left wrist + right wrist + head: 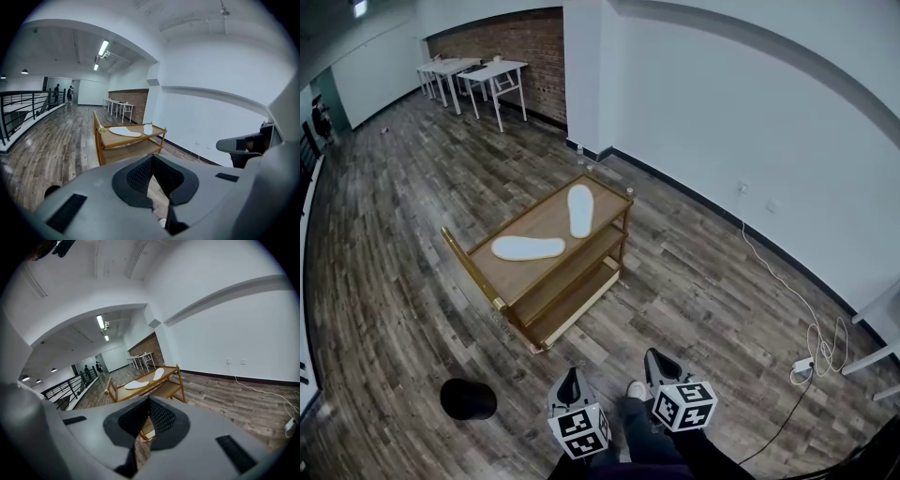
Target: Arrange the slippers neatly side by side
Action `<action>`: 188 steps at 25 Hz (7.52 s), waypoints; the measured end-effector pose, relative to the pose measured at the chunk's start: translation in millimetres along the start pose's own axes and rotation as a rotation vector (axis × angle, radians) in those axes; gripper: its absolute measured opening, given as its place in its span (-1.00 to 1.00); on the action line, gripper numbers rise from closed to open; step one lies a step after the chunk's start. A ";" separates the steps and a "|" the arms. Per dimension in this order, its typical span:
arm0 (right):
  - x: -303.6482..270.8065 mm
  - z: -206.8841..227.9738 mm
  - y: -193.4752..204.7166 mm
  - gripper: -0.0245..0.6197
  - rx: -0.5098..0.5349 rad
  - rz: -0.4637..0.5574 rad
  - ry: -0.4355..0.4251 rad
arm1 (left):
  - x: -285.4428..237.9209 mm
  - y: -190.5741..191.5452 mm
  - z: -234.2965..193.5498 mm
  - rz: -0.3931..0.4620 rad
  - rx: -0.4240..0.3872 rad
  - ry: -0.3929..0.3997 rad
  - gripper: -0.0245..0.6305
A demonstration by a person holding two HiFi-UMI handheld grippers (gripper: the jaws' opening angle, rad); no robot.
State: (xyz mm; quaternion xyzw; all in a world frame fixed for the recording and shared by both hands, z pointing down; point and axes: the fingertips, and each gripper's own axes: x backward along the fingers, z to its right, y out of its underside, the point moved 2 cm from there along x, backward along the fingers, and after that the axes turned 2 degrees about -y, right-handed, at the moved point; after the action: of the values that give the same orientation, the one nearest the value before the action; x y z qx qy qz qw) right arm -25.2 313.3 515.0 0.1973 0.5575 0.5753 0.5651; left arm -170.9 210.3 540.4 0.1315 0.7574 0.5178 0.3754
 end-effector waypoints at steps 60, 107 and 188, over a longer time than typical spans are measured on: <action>-391.5 126.3 -255.2 -0.93 0.106 -0.031 -0.193 | -405.3 -219.0 10.6 0.054 0.046 -0.150 -0.93; -505.7 -40.8 -227.8 -0.93 0.343 -0.318 -0.718 | -354.4 -228.8 -132.1 0.126 0.282 -0.649 -0.93; -630.8 33.2 -166.4 -0.88 0.487 -1.045 -0.564 | -361.2 -223.9 -168.2 0.067 0.264 -0.659 -0.93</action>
State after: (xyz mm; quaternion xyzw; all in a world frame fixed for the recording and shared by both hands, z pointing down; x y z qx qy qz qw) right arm 253.7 -265.0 635.3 0.1661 0.5248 0.0067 0.8349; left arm -0.1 -213.5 529.4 0.3636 0.6515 0.3571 0.5620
